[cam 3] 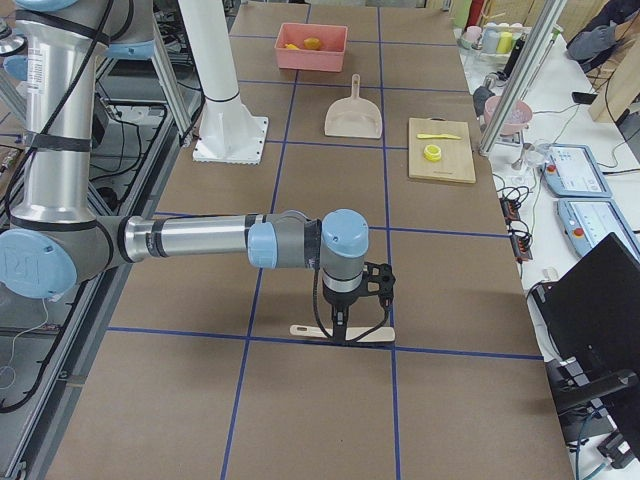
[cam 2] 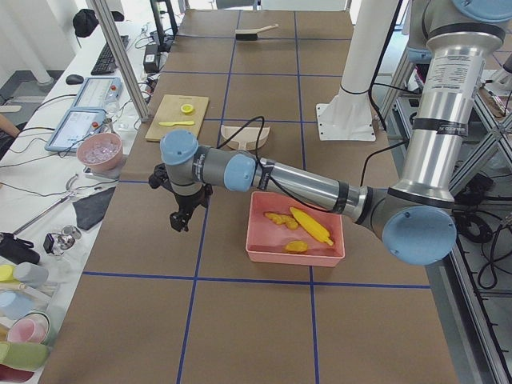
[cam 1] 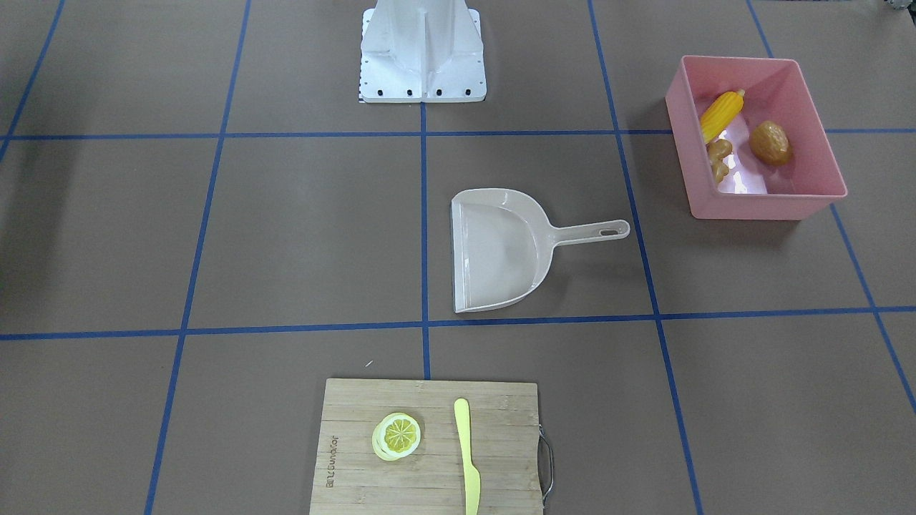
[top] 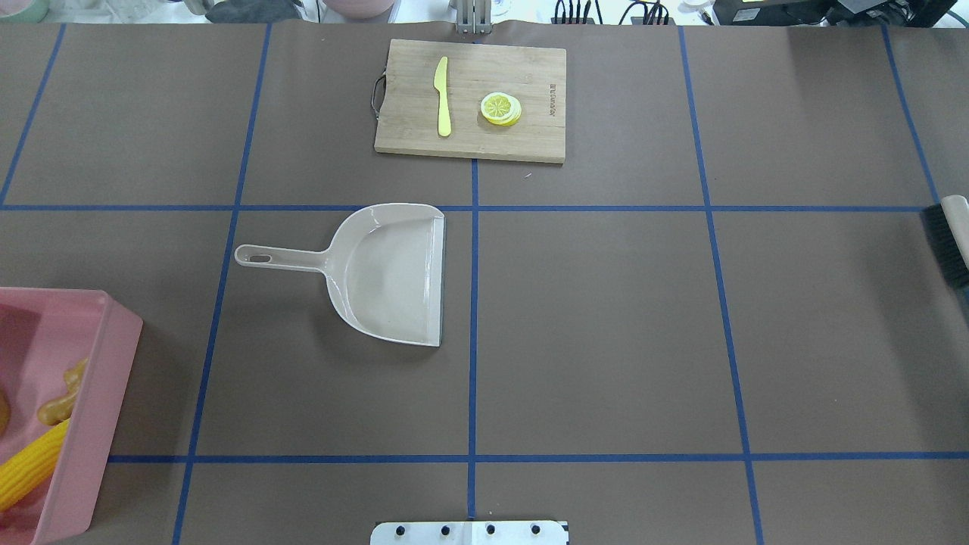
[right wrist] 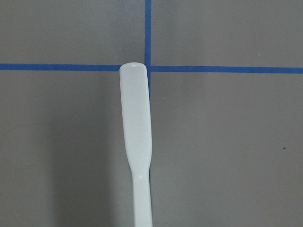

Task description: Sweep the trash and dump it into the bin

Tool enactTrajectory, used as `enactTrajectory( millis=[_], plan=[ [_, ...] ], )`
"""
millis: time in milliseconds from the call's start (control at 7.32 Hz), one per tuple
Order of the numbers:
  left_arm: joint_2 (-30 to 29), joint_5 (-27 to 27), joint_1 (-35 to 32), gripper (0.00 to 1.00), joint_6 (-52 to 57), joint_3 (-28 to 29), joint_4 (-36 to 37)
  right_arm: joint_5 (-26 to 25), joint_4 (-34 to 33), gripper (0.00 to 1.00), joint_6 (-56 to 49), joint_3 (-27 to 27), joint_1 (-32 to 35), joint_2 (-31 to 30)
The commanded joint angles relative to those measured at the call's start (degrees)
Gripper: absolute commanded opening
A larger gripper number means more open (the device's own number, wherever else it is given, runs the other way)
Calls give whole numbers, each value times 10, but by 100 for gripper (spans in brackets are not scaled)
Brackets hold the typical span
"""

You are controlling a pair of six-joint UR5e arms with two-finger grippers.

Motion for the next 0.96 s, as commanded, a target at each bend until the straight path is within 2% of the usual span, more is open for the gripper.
enactTrajectory(
  millis=[0,137,410,547,820],
  plan=[
    [75,4,-50,98,-33,8,-1,0,0,100,0,0,-1,0],
    [116,4,-77,98,-29,14,-10,0,0,100,0,0,0,0],
    [107,9,-79,98,-29,70,-33,0,0,100,0,0,0,0],
    [107,8,-79,98,-33,68,-44,0,0,100,0,-1,0,0],
    [91,4,-74,98,-132,62,-57,0,0,100,0,-2,0,0]
  ],
)
